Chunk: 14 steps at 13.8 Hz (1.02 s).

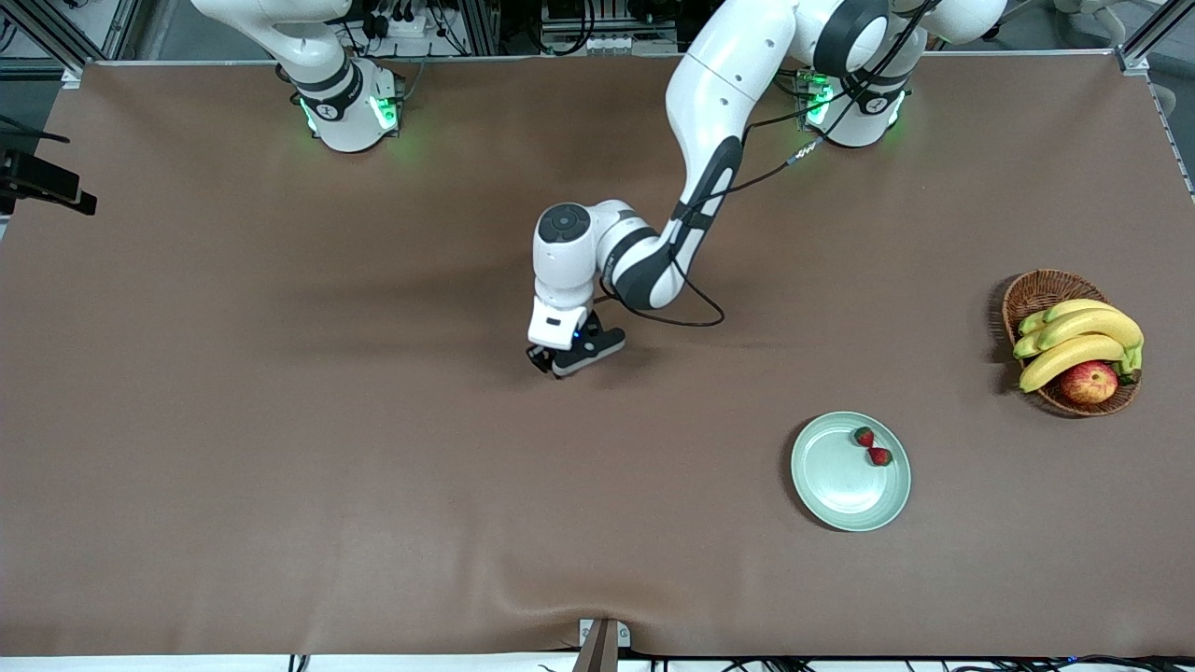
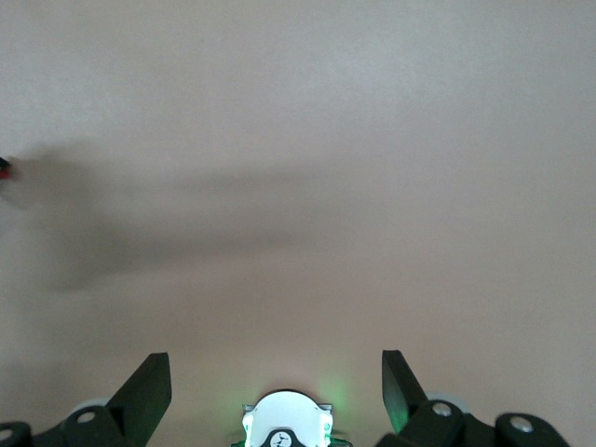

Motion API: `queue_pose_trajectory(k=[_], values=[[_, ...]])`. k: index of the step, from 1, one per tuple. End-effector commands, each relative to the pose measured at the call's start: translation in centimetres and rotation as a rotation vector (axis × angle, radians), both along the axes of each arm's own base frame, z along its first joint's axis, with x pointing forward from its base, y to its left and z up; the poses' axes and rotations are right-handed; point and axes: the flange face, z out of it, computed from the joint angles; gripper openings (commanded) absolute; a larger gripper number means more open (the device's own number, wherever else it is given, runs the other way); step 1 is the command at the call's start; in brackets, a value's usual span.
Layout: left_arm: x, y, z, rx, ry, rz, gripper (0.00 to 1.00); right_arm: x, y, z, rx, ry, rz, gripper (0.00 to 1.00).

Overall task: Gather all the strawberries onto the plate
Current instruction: 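Lower the strawberry into the plate and open the left gripper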

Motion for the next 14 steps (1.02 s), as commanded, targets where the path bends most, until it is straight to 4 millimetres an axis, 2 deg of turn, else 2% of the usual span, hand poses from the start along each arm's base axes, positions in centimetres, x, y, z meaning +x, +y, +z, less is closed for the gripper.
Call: queue_pose_trajectory(k=[1, 4, 7, 8, 10, 12, 14], values=[[5.1, 5.1, 5.0, 0.034, 0.028, 0.120, 0.00, -0.4, 0.8, 1.0, -0.045, -0.001, -0.002, 1.00], [10.3, 12.1, 8.8, 0.057, 0.080, 0.254, 0.00, -0.3, 0.9, 1.3, -0.040, -0.010, -0.007, 1.00], [13.8, 18.3, 10.2, 0.085, 0.120, 0.349, 0.00, -0.3, 1.1, 2.1, -0.039, -0.027, -0.002, 1.00], [14.9, 21.3, 10.4, 0.093, 0.132, 0.372, 0.00, -0.4, 1.2, 2.2, -0.037, -0.024, -0.002, 1.00], [16.4, 25.4, 10.0, 0.114, 0.153, 0.358, 0.00, -0.8, 1.6, 3.0, -0.032, -0.014, 0.006, 1.00], [16.9, 28.7, 8.0, 0.146, 0.197, 0.323, 0.00, -1.3, 1.8, 3.5, -0.008, 0.000, 0.007, 1.00], [18.2, 32.1, 7.4, 0.152, 0.213, 0.317, 0.00, -1.6, 1.9, 3.4, -0.006, 0.019, 0.007, 1.00]])
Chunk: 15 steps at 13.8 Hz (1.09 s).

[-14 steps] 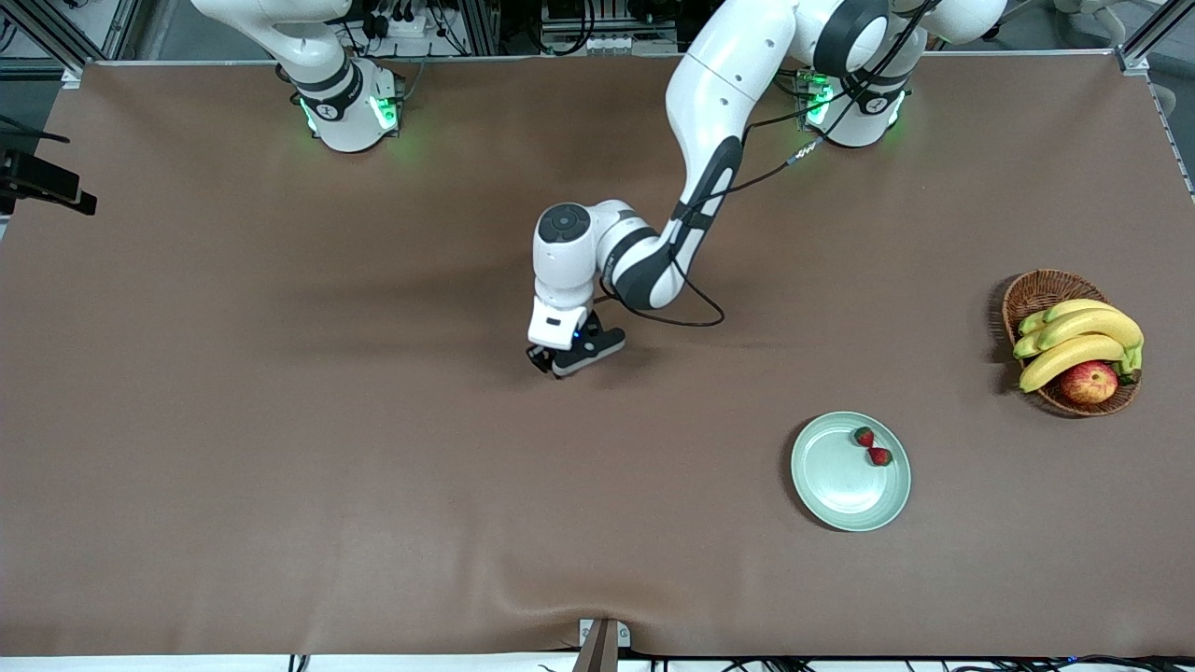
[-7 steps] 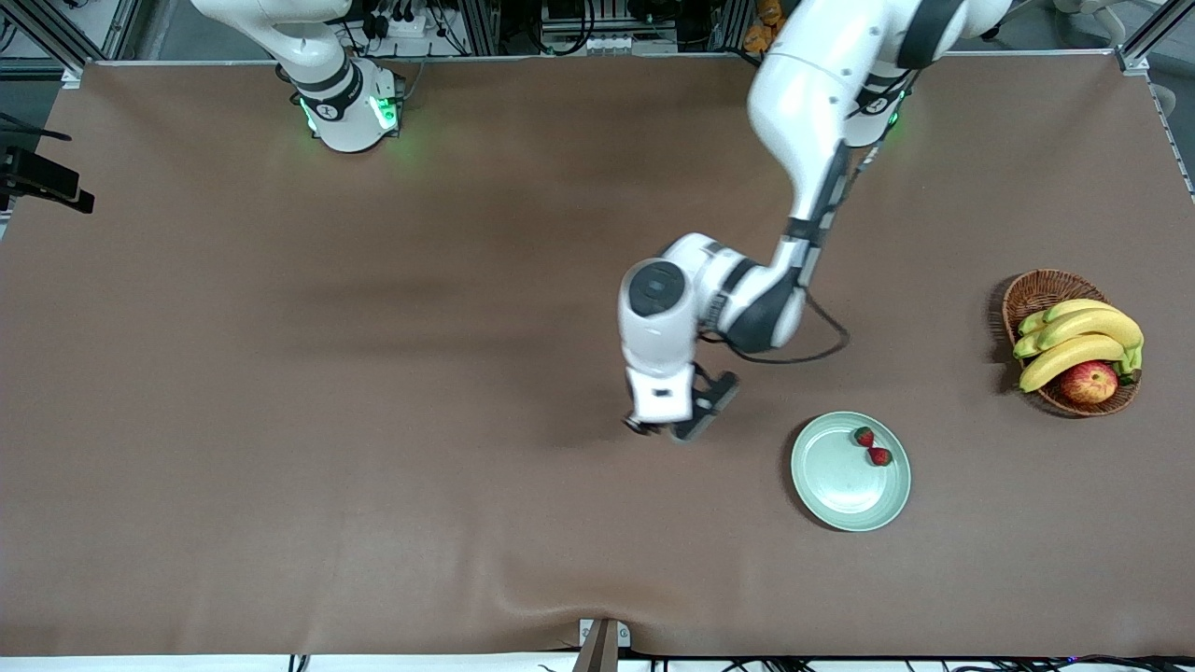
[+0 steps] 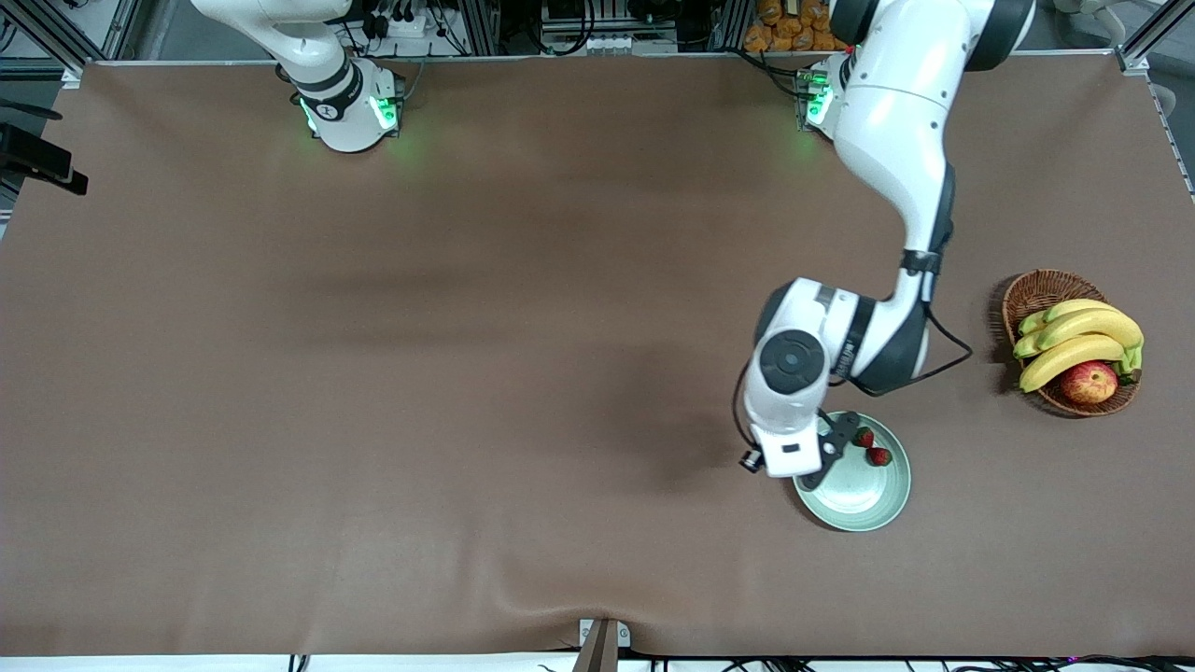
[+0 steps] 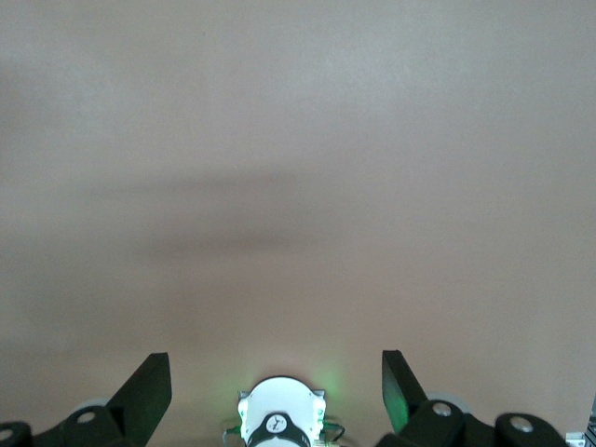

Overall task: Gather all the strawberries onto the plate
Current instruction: 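Lower the strawberry into the plate and open the left gripper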

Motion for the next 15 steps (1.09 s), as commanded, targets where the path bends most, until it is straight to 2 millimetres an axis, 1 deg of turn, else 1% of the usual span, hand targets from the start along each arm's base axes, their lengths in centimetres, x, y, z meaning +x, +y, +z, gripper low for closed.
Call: queue_pose_trajectory(k=[1, 3, 4, 5, 6, 7, 8, 9, 11, 12, 14, 15], values=[[0.7, 4.1, -0.2, -0.006, 0.041, -0.024, 0.00, -0.5, 0.3, 0.7, 0.006, 0.006, -0.011, 1.00], [1.8, 7.7, -0.4, -0.004, 0.051, -0.038, 0.00, -0.5, 0.4, 0.7, 0.008, 0.007, -0.011, 1.00], [2.1, 8.9, -0.8, -0.001, 0.060, -0.044, 0.00, -0.5, 0.3, 0.7, 0.006, 0.006, -0.011, 1.00], [2.2, 9.7, -1.5, 0.000, 0.071, -0.037, 0.00, -0.4, 0.4, 0.6, 0.008, 0.009, -0.011, 1.00], [2.2, 10.0, -2.5, 0.000, 0.083, -0.030, 0.00, -0.4, 0.3, 0.6, 0.007, 0.007, -0.010, 1.00], [2.1, 10.1, -3.1, 0.001, 0.089, -0.028, 0.07, -0.4, 0.1, 0.7, 0.008, 0.004, -0.014, 1.00], [2.0, 10.3, -3.6, 0.005, 0.096, -0.030, 0.74, -0.4, 0.1, 0.5, 0.006, 0.007, -0.016, 1.00], [2.0, 10.3, -3.6, 0.005, 0.098, -0.039, 1.00, -0.3, -0.1, 0.5, 0.012, 0.004, -0.019, 1.00], [2.3, 11.0, -2.5, 0.001, 0.087, -0.033, 1.00, -0.4, -0.8, 0.4, 0.081, 0.004, -0.036, 1.00], [2.5, 11.3, -1.6, 0.000, 0.086, -0.056, 1.00, -0.3, -0.9, 0.3, 0.081, 0.002, -0.029, 1.00], [2.3, 12.0, 2.0, 0.005, 0.114, -0.126, 1.00, -0.4, -1.2, 0.5, 0.071, -0.002, -0.027, 1.00], [2.4, 13.4, 4.8, 0.001, 0.114, -0.145, 1.00, -0.4, -1.2, 0.8, 0.069, -0.011, -0.026, 1.00]])
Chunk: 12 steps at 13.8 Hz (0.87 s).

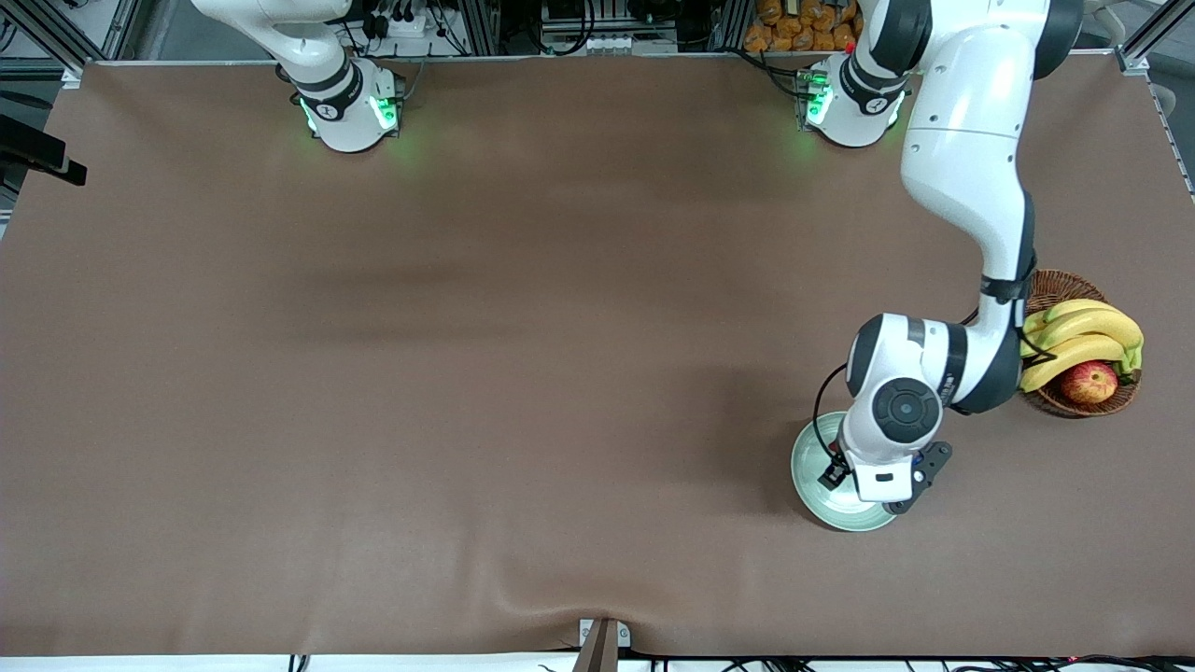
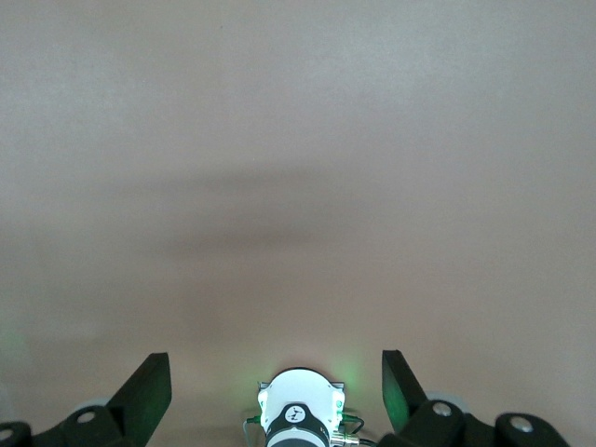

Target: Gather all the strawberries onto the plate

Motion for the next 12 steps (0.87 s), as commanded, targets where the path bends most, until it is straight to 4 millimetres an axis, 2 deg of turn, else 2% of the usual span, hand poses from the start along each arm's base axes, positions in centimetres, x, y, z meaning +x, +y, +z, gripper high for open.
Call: queue_pose_trajectory(k=[1, 3, 5, 6, 8, 10, 12], values=[[-0.3, 3.2, 8.2, -0.026, 0.014, -0.051, 1.00, -0.2, -0.2, 1.0, -0.015, -0.014, 0.000, 1.00], [-0.9, 6.0, 14.1, -0.038, 0.016, -0.097, 1.00, -0.1, 0.2, 1.7, -0.056, -0.029, 0.013, 1.00], [-2.4, 7.9, 18.7, -0.046, 0.053, -0.165, 1.00, -0.3, 0.0, 2.2, -0.056, -0.036, 0.011, 1.00], [-3.2, 8.3, 20.5, -0.050, 0.063, -0.200, 1.00, -0.3, -0.1, 2.3, -0.058, -0.036, 0.009, 1.00], [-6.0, 9.1, 25.4, -0.098, 0.036, -0.267, 1.00, -0.5, -0.3, 2.8, -0.066, -0.047, 0.005, 1.00], [-8.4, 8.9, 28.6, -0.130, 0.019, -0.340, 1.00, -0.6, -0.9, 3.3, -0.062, -0.060, -0.008, 1.00], [-11.6, 8.6, 32.0, -0.146, -0.002, -0.419, 1.00, -0.4, -0.2, 3.2, -0.060, -0.059, 0.006, 1.00]])
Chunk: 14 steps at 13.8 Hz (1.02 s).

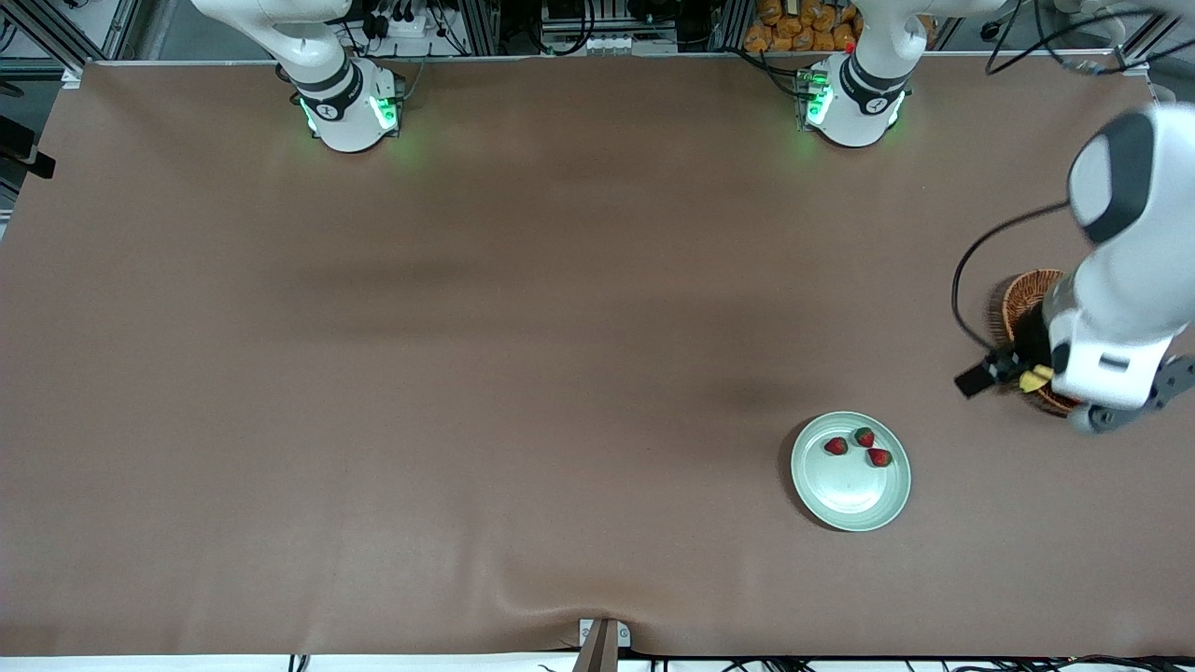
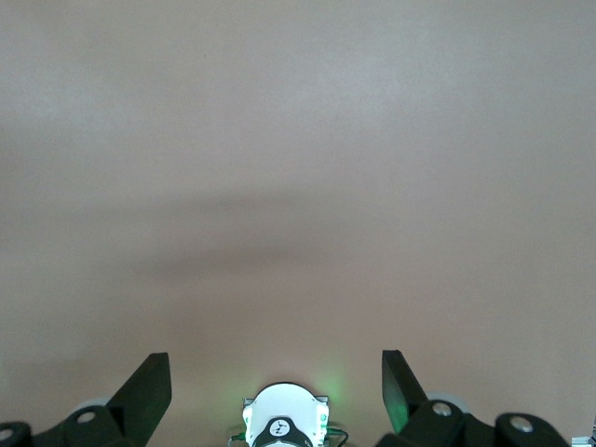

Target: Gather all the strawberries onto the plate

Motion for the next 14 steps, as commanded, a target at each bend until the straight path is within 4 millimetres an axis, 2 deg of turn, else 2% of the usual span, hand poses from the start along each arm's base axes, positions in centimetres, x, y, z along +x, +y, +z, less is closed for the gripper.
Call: queue_pose_trajectory(k=[1, 3, 6, 7, 11, 13, 14], values=[[-5.5, 0.1, 3.6, -0.042, -0.003, -0.110, 1.00, 0.0, 0.8, 0.6, -0.004, -0.003, 0.020, 1.00], [-7.3, 0.8, 5.1, -0.035, 0.047, -0.212, 1.00, 0.1, 1.2, 0.4, 0.007, 0.000, 0.025, 1.00], [-8.3, 2.5, 6.1, -0.032, 0.082, -0.350, 1.00, 0.1, 1.1, 0.4, 0.038, -0.003, 0.023, 1.00], [-8.9, 3.0, 6.9, -0.031, 0.082, -0.397, 1.00, 0.1, 1.2, 0.4, 0.037, -0.003, 0.023, 1.00], [-10.7, 3.2, 9.5, -0.036, 0.126, -0.523, 1.00, 0.2, 1.4, 0.1, 0.038, 0.005, 0.033, 1.00], [-11.8, 2.5, 11.9, -0.030, 0.104, -0.554, 1.00, 0.2, 1.4, 0.2, 0.036, 0.004, 0.031, 1.00], [-12.2, 2.3, 12.5, -0.028, 0.098, -0.558, 1.00, 0.2, 1.4, 0.2, 0.036, 0.002, 0.032, 1.00]])
